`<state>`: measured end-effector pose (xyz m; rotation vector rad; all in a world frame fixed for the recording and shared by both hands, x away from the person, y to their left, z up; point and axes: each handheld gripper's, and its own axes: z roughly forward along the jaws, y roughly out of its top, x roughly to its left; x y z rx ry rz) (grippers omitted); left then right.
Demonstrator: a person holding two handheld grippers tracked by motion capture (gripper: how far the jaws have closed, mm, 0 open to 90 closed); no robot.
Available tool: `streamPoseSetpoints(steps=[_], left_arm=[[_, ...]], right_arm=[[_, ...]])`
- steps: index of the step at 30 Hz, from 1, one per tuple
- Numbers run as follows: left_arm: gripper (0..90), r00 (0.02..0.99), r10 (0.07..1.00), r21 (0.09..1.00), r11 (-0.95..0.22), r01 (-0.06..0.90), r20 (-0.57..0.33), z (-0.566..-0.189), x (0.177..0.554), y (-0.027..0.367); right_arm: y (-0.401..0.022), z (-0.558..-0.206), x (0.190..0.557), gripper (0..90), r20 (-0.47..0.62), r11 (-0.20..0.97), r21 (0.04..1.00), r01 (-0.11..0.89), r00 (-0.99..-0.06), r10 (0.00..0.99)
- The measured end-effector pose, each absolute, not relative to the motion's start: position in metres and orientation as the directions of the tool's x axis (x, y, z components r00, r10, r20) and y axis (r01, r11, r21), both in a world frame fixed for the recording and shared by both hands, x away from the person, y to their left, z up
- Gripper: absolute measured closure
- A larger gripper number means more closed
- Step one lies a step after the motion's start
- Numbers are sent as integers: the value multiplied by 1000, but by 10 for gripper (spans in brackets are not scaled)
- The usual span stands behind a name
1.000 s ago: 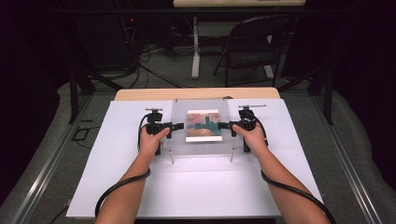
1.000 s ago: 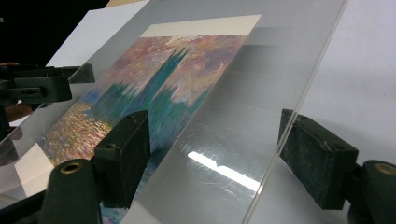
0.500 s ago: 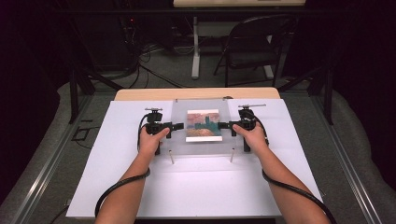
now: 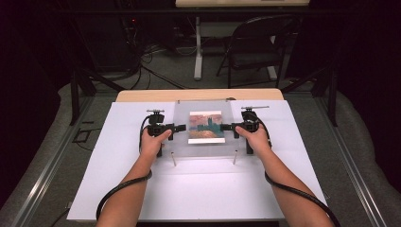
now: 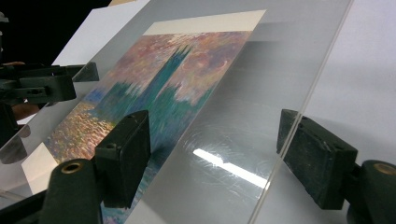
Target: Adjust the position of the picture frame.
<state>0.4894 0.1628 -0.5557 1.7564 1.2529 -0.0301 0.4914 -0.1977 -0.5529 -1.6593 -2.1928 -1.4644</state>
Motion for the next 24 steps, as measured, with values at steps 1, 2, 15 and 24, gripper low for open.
streamPoseSetpoints(steps=[1,2,15,24], left_arm=[[255,477,722,666,-30,746,-502,-556,490,163],[256,478,721,666,-30,746,-502,-556,490,163],[260,489,718,672,-41,740,-495,-555,489,164],[261,492,719,674,-44,738,-491,-554,489,164]], right_arm=[[-198,-553,491,259,518,-8,648,762,-433,737],[-198,-553,491,261,519,-12,651,759,-434,737],[-199,-553,489,265,505,-2,666,746,-449,737],[-199,-552,488,265,507,-8,669,743,-449,736]])
